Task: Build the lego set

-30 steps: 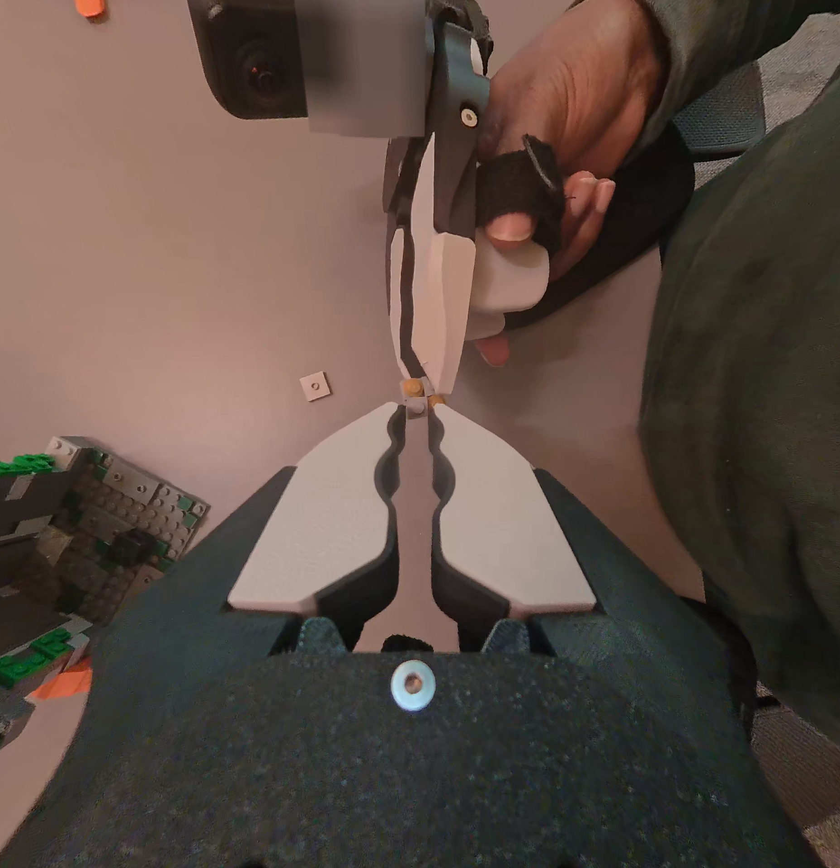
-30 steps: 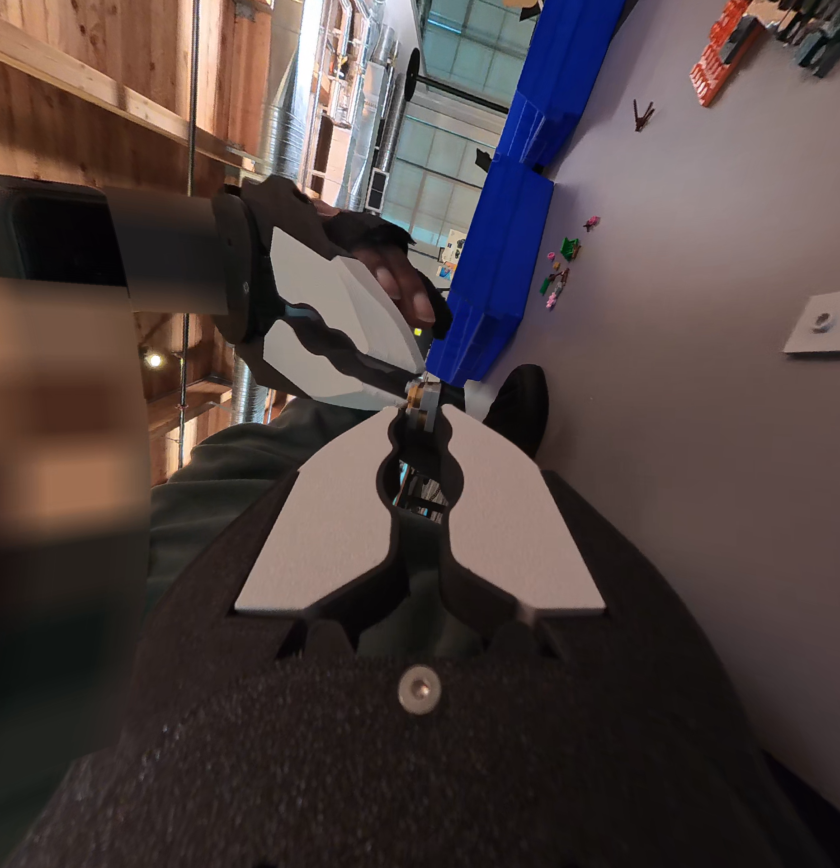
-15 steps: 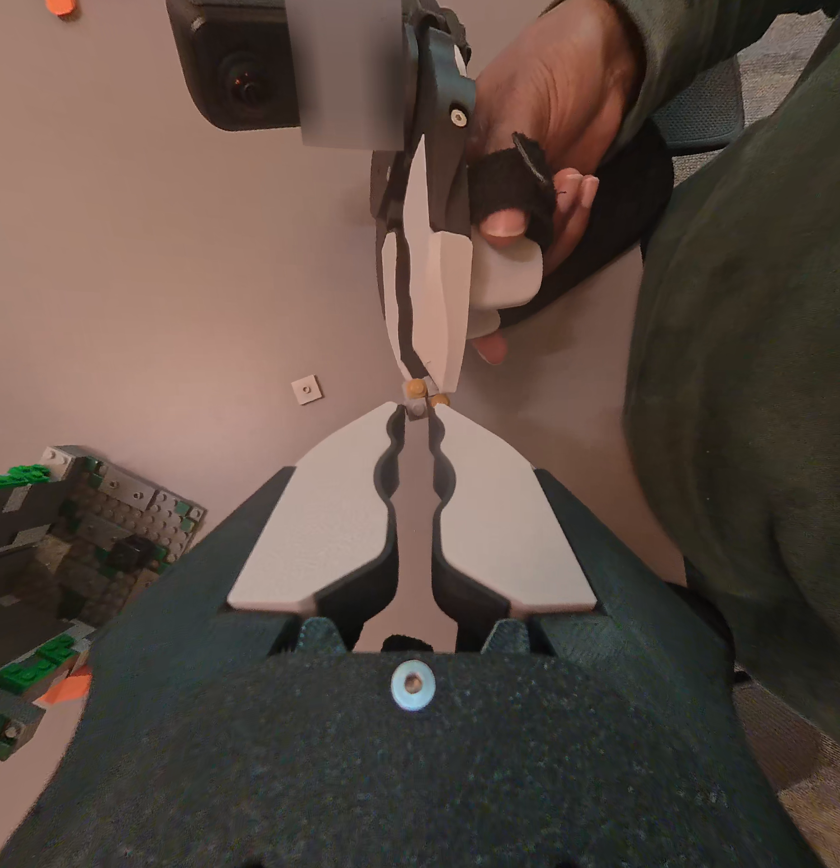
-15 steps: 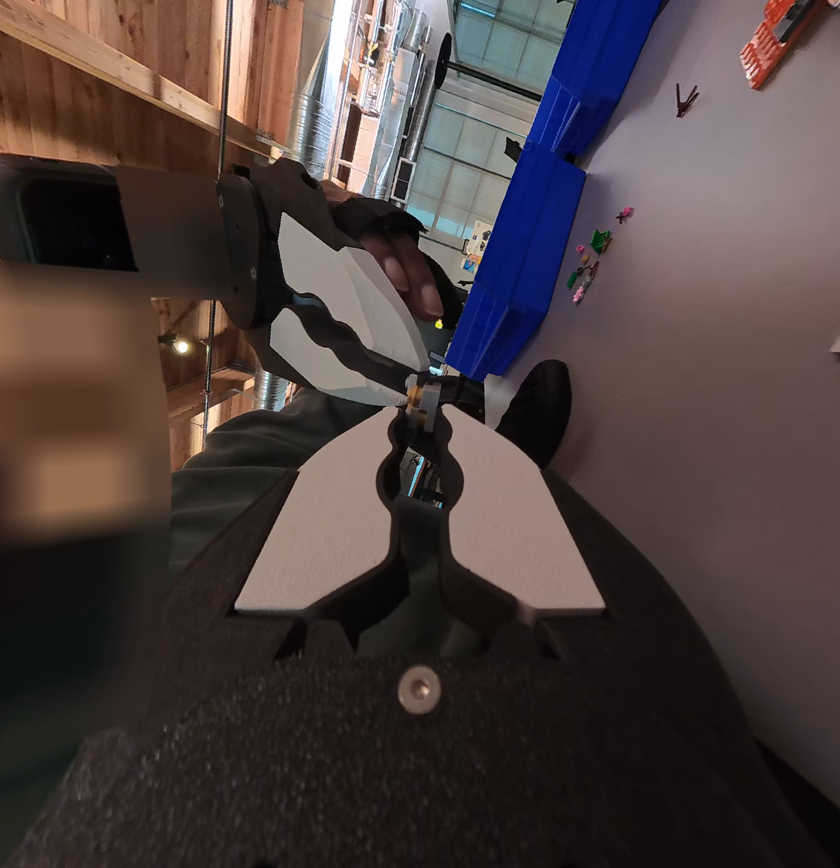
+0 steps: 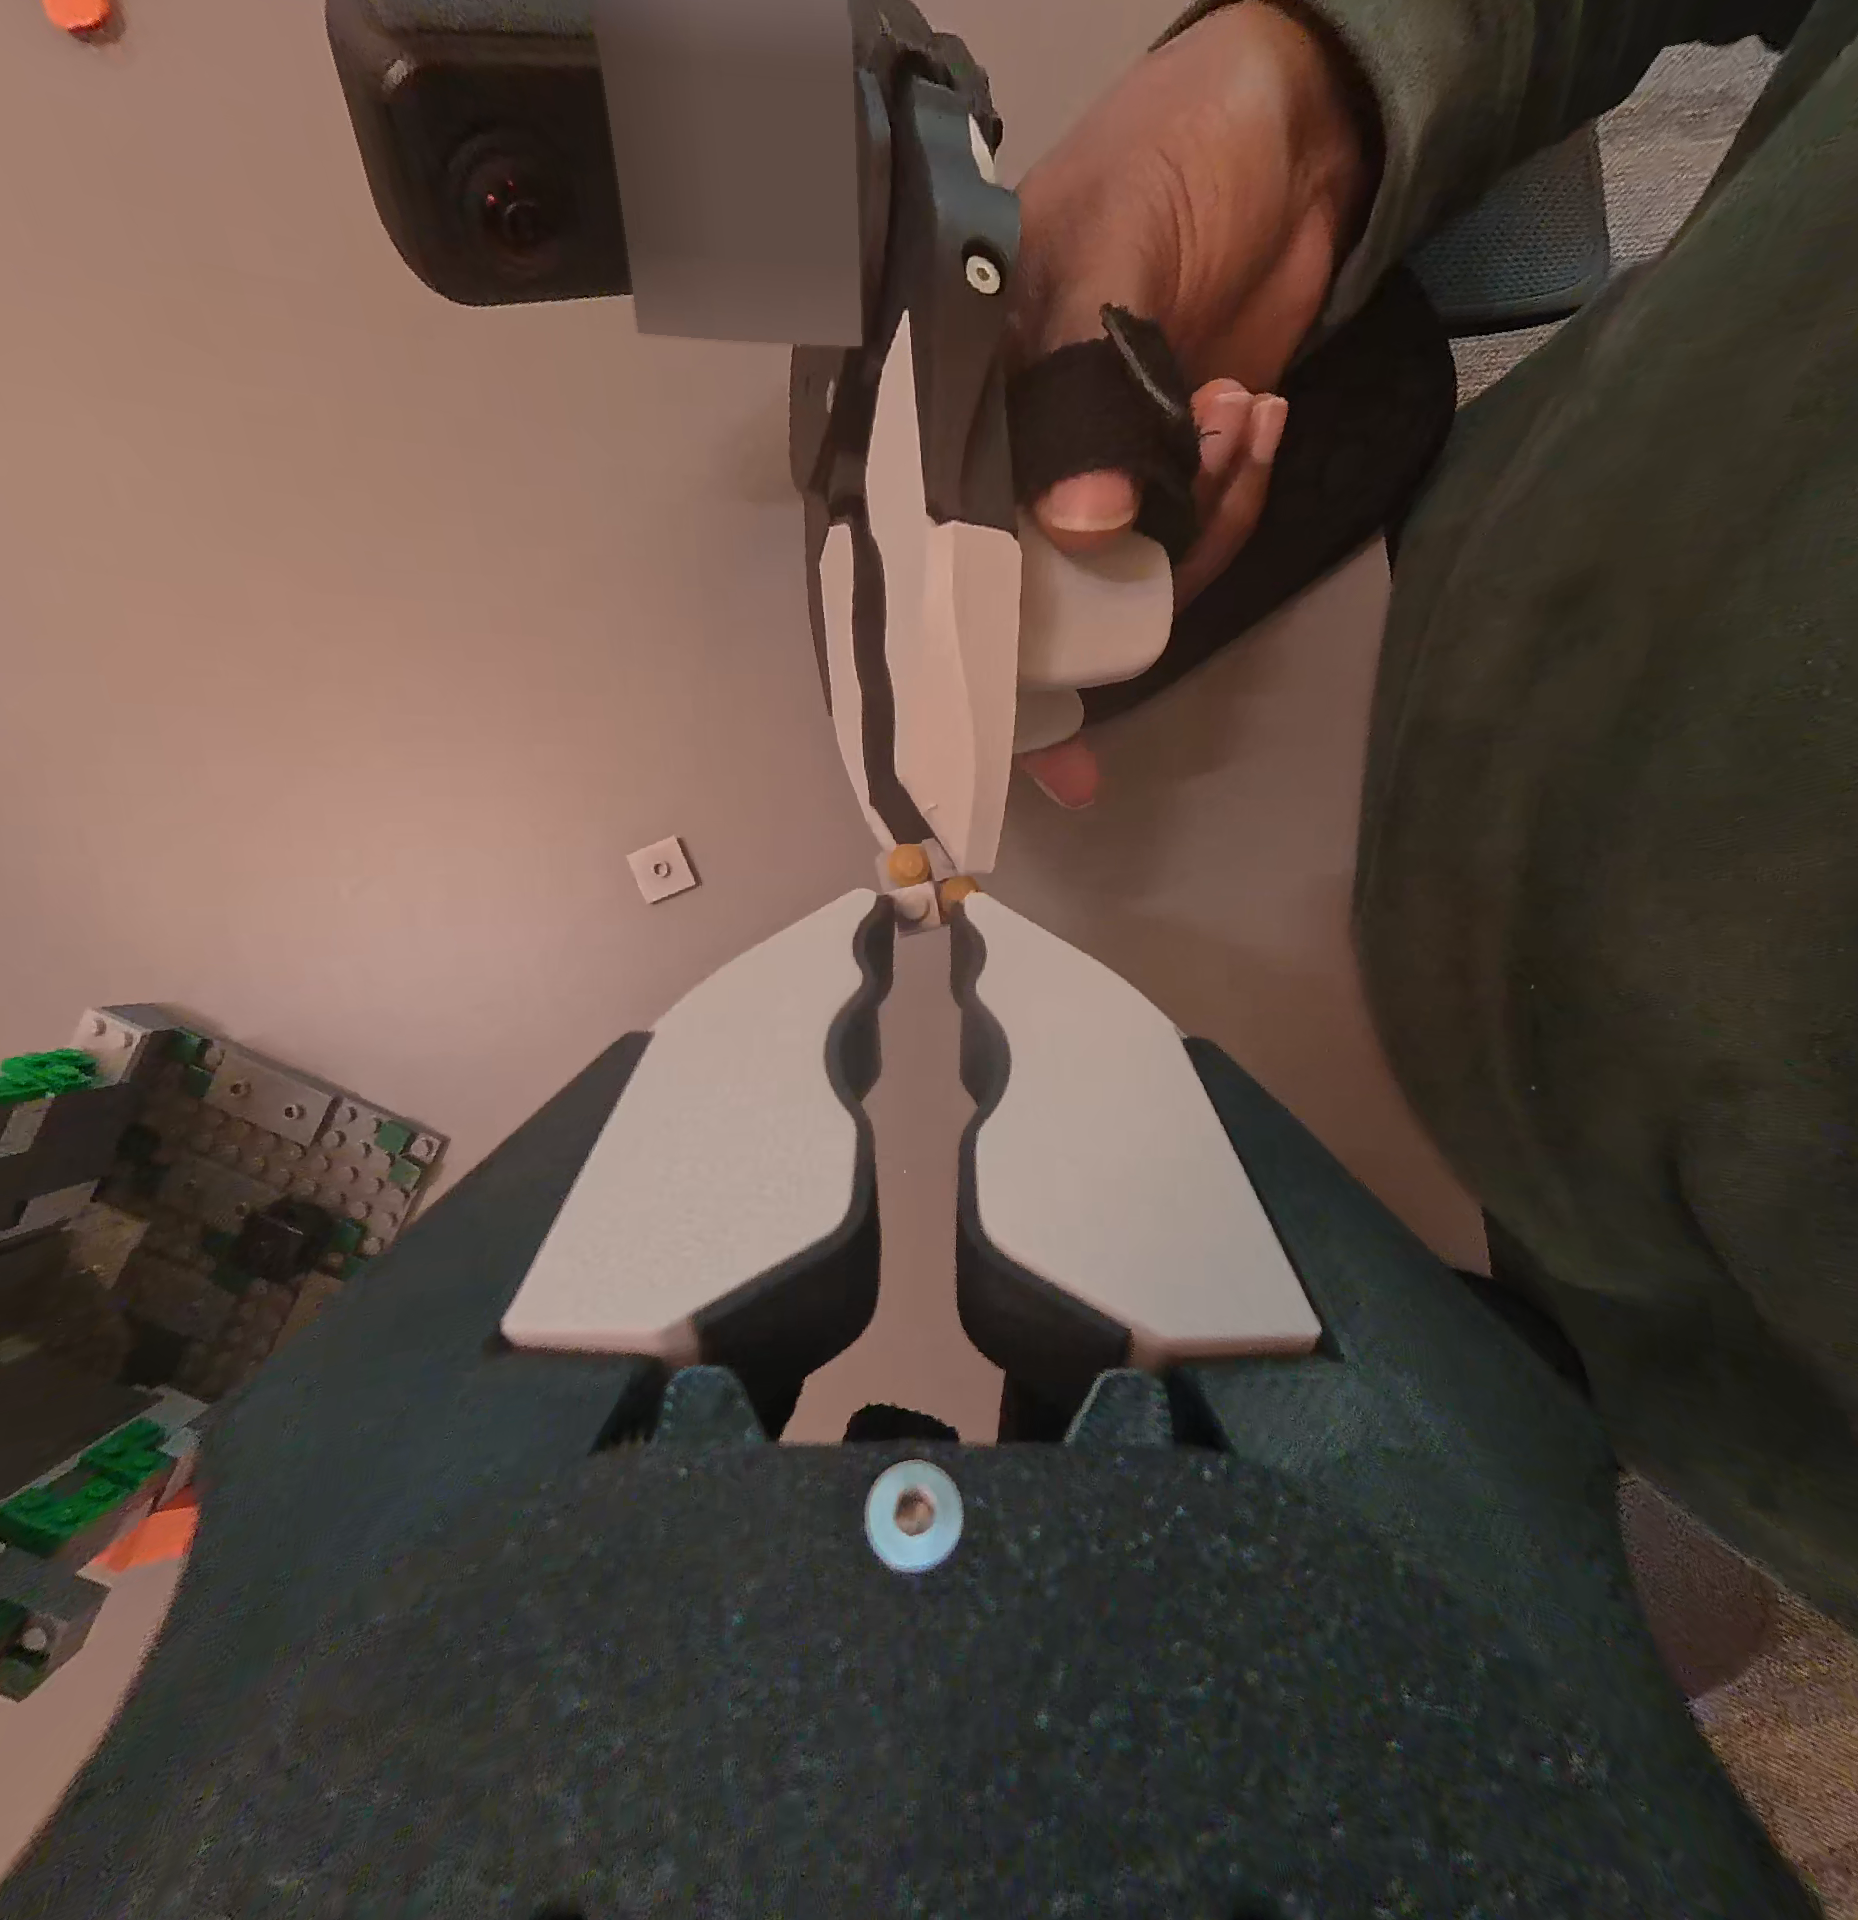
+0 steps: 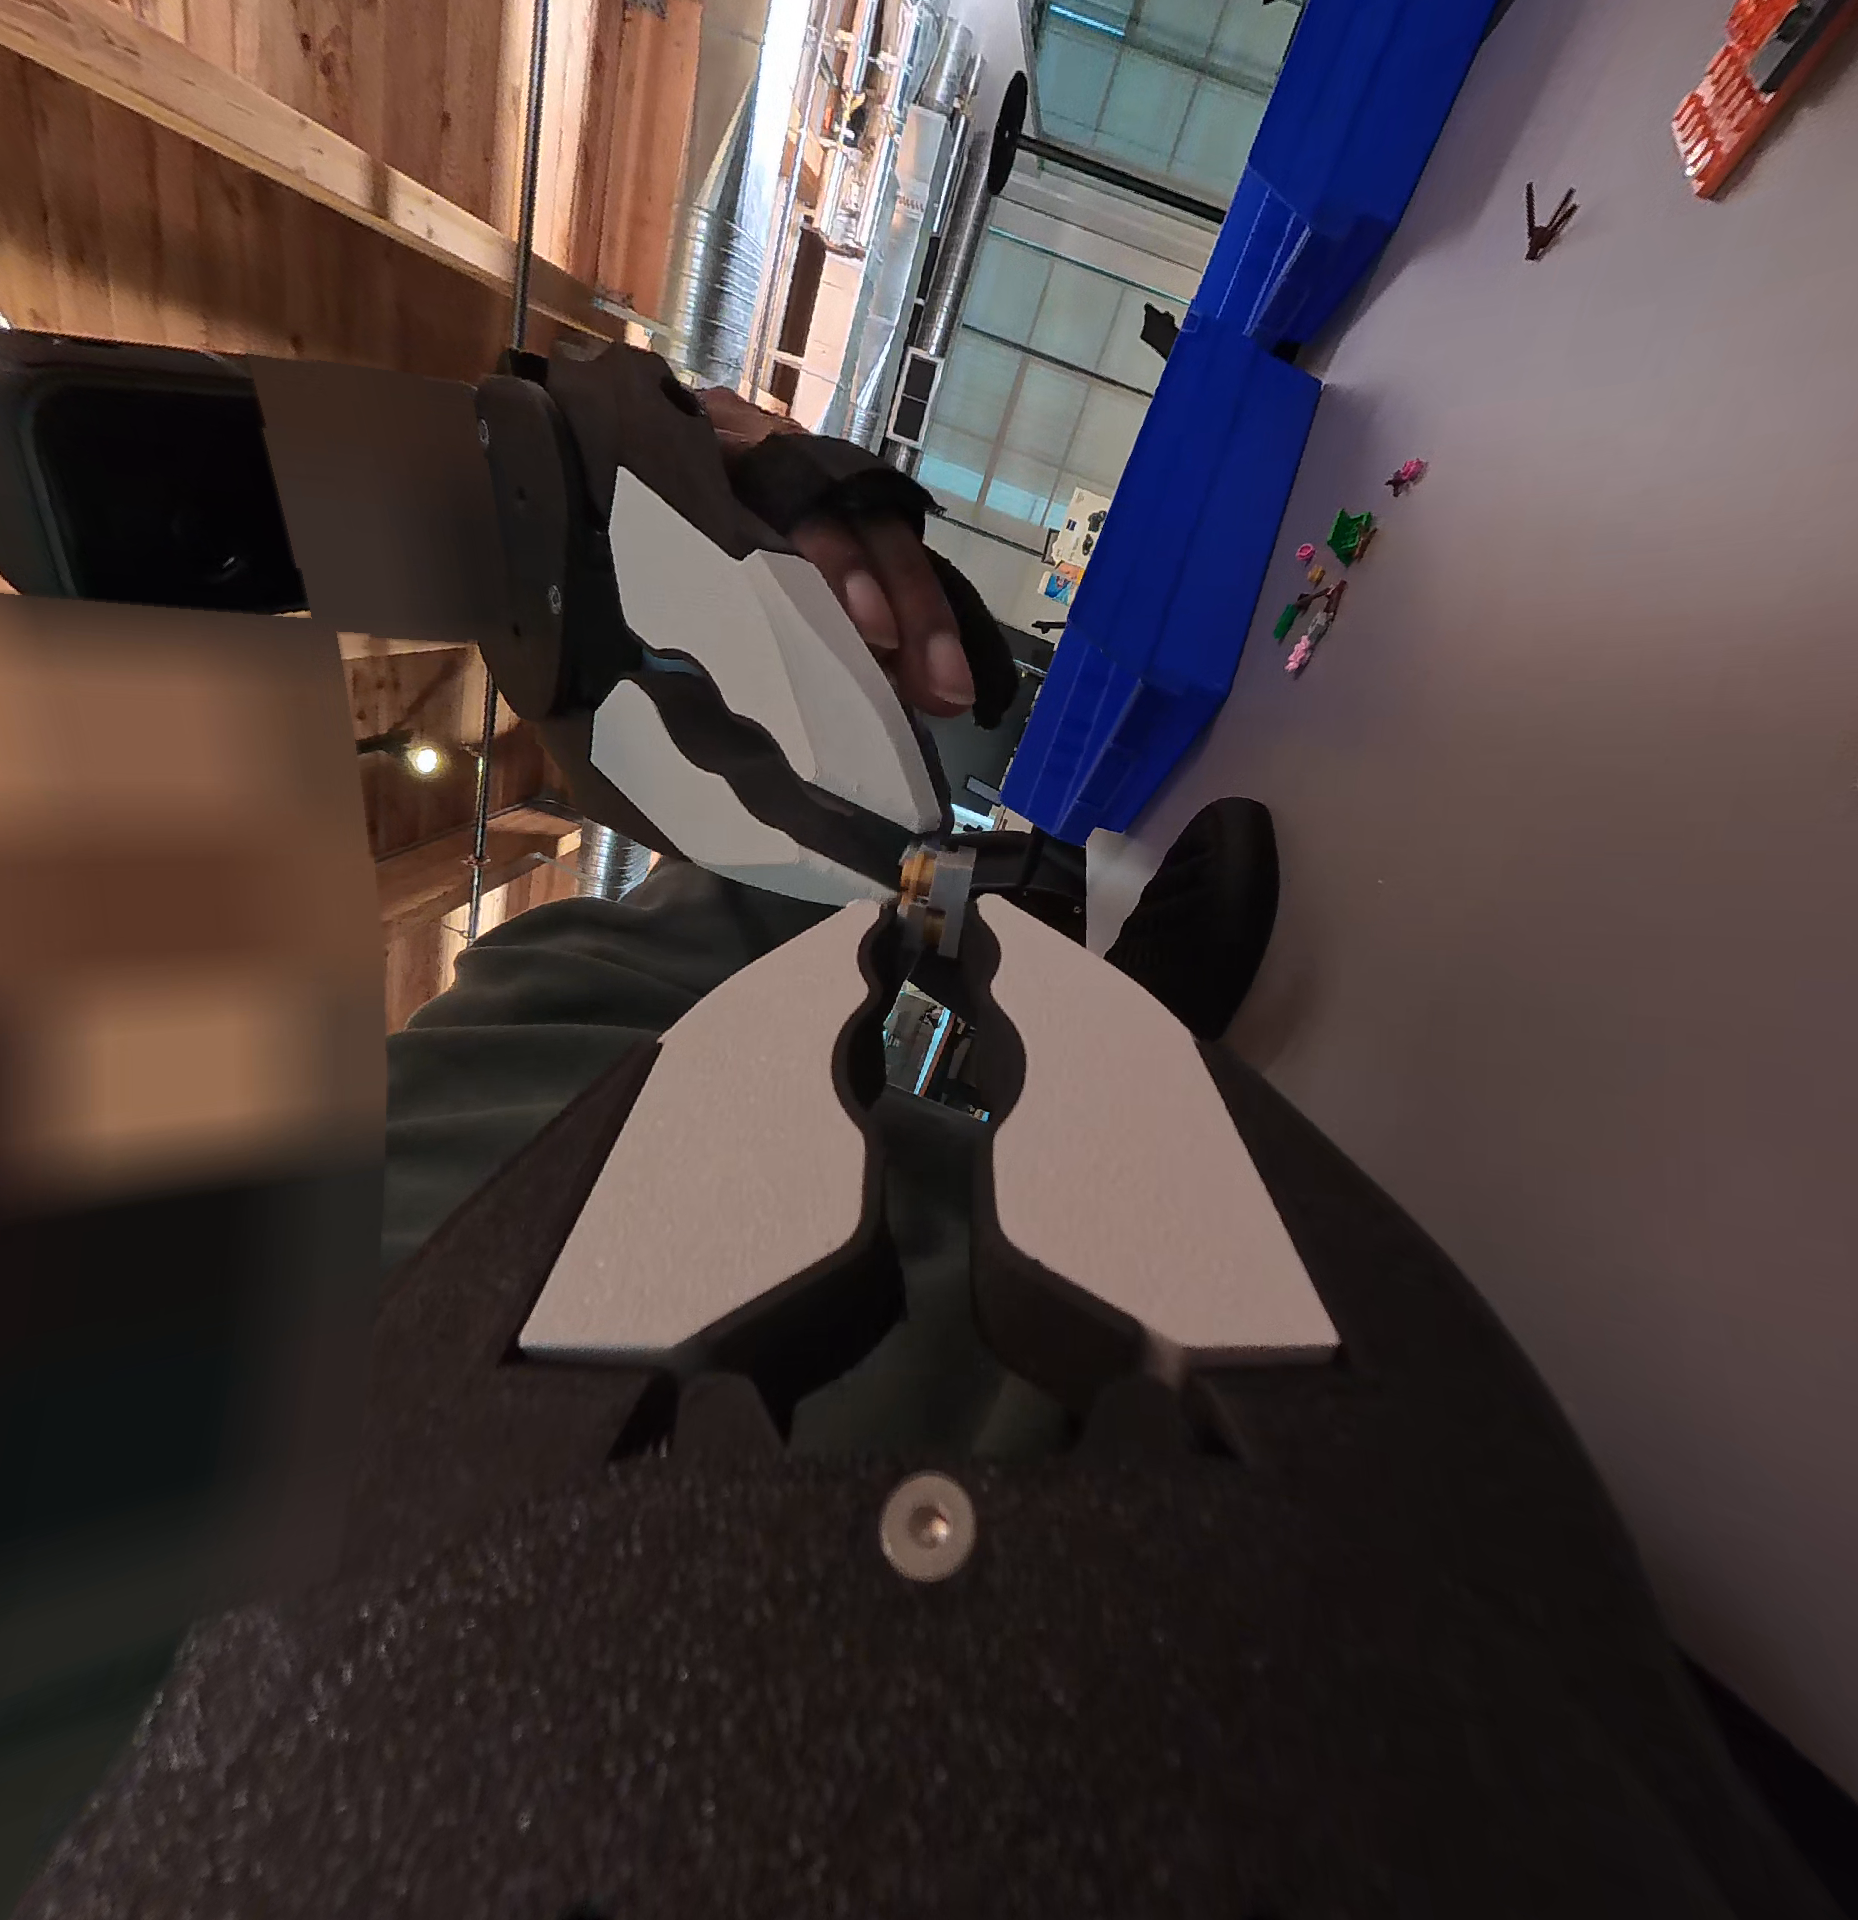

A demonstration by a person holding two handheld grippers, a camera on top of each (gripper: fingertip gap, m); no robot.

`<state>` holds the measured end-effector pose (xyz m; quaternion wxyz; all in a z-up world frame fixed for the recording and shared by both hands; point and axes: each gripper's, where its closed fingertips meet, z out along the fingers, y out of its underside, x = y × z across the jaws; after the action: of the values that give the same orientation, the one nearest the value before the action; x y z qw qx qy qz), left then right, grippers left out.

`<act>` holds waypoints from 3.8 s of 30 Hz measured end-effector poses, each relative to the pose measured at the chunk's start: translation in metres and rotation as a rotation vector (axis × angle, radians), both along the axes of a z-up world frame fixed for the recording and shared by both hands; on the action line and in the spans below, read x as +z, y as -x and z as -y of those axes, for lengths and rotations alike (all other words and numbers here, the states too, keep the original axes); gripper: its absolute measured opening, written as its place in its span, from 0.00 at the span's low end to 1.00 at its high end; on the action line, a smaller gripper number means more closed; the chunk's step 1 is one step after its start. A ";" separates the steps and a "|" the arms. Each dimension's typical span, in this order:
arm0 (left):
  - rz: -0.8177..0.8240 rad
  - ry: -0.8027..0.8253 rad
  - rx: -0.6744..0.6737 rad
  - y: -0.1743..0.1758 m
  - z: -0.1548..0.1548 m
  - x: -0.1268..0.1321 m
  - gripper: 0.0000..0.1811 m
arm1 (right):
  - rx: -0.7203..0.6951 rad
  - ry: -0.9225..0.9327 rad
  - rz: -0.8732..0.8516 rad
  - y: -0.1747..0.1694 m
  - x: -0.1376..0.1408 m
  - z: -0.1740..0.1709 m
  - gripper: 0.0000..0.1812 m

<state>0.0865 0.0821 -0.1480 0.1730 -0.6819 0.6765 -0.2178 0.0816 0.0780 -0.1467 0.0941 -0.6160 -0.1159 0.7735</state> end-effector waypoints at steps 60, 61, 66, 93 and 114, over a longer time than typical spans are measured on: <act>0.187 0.514 0.073 0.005 0.048 0.009 0.08 | 0.099 -0.506 0.058 0.009 0.012 0.045 0.06; 0.173 0.507 0.061 0.006 0.050 0.008 0.08 | 0.106 -0.548 0.078 0.010 0.010 0.048 0.06; 0.111 0.468 0.001 0.011 0.062 0.003 0.07 | 0.160 -0.739 0.171 0.013 0.002 0.060 0.06; 0.112 0.029 -0.050 0.020 0.068 -0.004 0.07 | 0.221 -0.959 0.281 0.022 -0.002 0.068 0.06; 0.215 -0.079 -0.090 0.018 0.082 -0.007 0.07 | 0.380 -0.996 0.243 0.020 -0.007 0.083 0.06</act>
<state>0.0681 0.0005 -0.1550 0.2612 -0.6164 0.6919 -0.2705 0.0616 -0.0049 -0.1540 0.2189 -0.5500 -0.5876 0.5516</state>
